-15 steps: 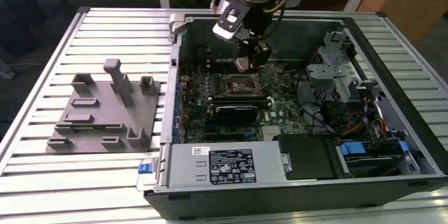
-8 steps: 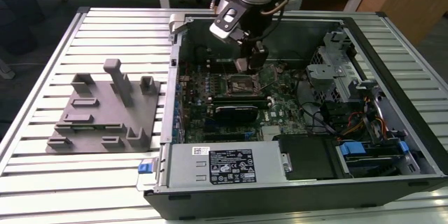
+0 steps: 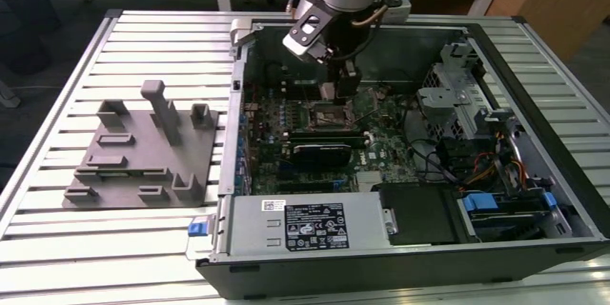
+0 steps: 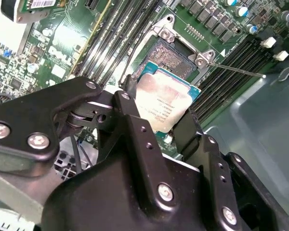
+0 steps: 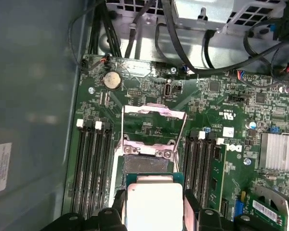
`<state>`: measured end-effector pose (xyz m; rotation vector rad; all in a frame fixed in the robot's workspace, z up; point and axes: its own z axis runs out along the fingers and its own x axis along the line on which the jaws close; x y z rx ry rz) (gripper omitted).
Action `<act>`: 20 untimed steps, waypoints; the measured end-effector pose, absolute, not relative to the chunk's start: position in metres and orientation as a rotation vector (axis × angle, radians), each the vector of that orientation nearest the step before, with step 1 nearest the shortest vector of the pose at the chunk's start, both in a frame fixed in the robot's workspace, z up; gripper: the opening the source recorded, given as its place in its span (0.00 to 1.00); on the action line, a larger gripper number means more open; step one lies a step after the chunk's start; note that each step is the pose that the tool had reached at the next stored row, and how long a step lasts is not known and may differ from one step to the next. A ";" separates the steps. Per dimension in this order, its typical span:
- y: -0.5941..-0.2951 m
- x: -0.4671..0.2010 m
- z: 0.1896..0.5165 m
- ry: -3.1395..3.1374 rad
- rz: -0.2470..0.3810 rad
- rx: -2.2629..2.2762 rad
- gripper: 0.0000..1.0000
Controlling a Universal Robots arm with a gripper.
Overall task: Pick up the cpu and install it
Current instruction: 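Place the cpu into insertion slot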
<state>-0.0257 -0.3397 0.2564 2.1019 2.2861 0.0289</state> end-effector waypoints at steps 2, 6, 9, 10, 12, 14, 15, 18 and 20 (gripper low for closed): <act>-0.340 -0.026 0.253 2.272 0.028 2.117 0.55; -0.340 -0.025 0.246 2.228 0.027 2.162 0.55; -0.340 -0.025 0.241 2.205 0.027 2.186 0.55; -0.340 -0.025 0.239 2.198 0.026 2.193 0.55; -0.340 -0.025 0.236 2.185 0.025 2.206 0.55; -0.340 -0.025 0.233 2.178 0.024 2.214 0.55; -0.340 -0.025 0.231 2.177 0.024 2.216 0.55; -0.340 -0.025 0.225 2.176 0.022 2.218 0.55; -0.340 -0.025 0.222 2.177 0.022 2.218 0.55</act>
